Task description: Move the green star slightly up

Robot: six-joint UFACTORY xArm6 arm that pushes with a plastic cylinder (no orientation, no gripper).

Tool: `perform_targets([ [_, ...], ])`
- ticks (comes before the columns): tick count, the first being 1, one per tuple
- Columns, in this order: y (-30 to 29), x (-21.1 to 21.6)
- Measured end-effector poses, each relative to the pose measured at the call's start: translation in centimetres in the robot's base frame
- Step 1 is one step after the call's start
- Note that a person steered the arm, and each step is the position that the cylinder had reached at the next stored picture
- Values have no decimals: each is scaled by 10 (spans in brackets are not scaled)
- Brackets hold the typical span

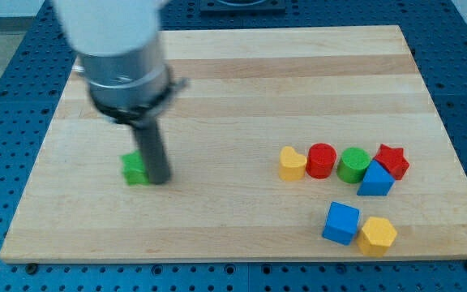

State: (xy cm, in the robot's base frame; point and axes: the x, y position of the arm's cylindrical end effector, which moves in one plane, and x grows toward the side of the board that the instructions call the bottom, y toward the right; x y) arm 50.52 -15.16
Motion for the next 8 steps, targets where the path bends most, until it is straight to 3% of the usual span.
perform_targets([
  [1,-88,-28],
  [2,-81,-16],
  [3,-53,38],
  [4,-100,55],
  [5,-150,35],
  [6,-153,26],
  [8,-138,-43],
])
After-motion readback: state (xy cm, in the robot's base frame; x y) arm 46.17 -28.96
